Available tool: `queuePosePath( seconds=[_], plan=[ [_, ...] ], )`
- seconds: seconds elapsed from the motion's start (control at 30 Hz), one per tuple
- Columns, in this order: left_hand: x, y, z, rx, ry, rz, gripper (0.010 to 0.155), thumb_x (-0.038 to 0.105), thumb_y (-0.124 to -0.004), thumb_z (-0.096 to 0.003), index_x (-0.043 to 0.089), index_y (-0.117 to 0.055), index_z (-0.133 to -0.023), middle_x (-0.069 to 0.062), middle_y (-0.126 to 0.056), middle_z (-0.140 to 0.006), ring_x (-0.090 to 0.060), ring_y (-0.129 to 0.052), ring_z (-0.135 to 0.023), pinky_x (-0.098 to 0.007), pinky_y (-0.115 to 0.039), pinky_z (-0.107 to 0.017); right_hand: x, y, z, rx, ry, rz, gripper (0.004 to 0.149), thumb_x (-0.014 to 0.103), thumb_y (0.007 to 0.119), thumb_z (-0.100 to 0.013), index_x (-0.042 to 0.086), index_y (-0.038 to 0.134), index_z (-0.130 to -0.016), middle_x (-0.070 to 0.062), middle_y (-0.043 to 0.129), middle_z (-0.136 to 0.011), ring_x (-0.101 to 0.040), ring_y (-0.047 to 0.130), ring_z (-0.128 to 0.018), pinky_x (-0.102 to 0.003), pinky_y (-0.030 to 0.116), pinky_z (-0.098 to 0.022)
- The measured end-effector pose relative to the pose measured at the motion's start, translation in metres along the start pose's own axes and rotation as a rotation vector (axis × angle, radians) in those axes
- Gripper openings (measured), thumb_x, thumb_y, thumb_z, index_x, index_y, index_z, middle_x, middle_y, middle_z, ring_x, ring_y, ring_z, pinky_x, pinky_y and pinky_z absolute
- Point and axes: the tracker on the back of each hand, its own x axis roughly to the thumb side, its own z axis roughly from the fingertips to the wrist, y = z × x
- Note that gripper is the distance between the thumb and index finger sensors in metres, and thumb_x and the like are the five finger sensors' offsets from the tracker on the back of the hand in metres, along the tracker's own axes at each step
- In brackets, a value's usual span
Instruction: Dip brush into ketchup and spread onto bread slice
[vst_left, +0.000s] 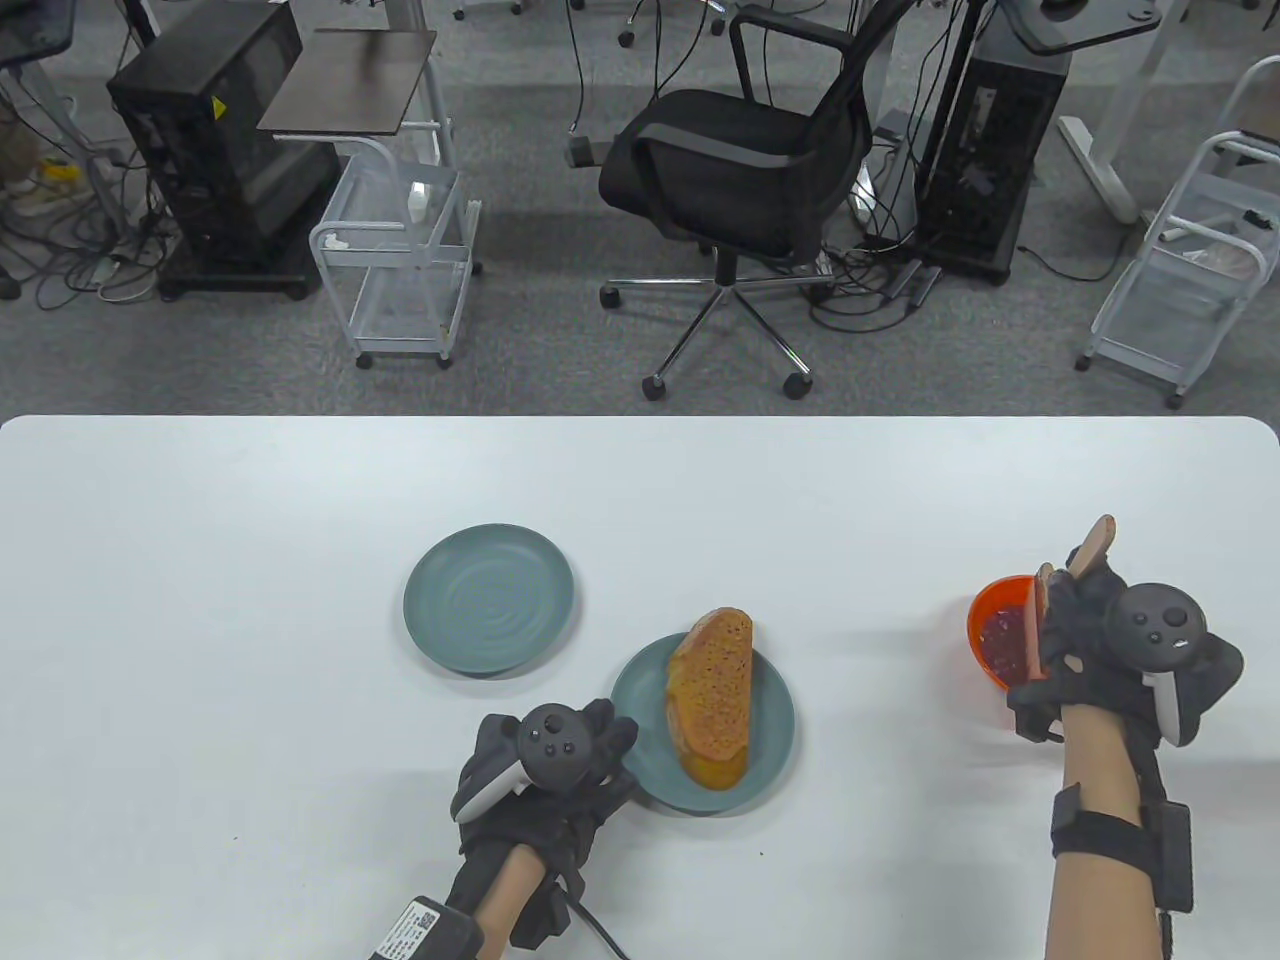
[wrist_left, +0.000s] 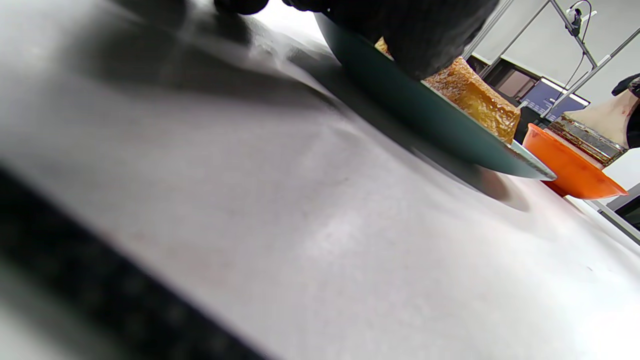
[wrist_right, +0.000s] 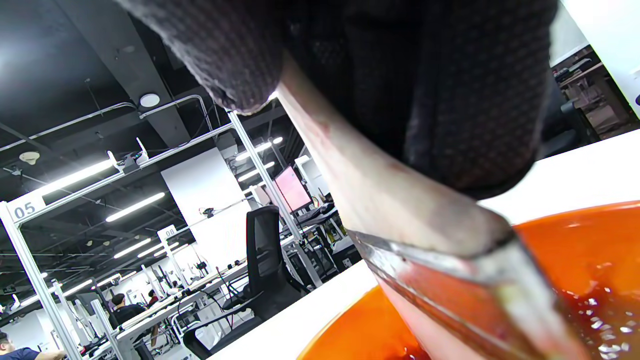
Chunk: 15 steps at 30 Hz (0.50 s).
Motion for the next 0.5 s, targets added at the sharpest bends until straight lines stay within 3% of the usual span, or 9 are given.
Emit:
queuePosePath(
  seconds=[0.5],
  plan=[
    [-0.001,0.000,0.000,-0.003,-0.002,0.003,0.059,0.045,-0.066,-0.0640,0.026,-0.047,-0.116,-0.007,-0.029,-0.121,-0.038,-0.033,-0.111,-0.057,-0.035,-0.072,0.003,-0.006,0.013,-0.051,-0.040,0.006,0.050,0.024,0.081,-0.053,0.000,0.073,-0.096,-0.033,0.082,-0.081,-0.048,0.102,-0.058,-0.047,0.096,-0.032]
  ],
)
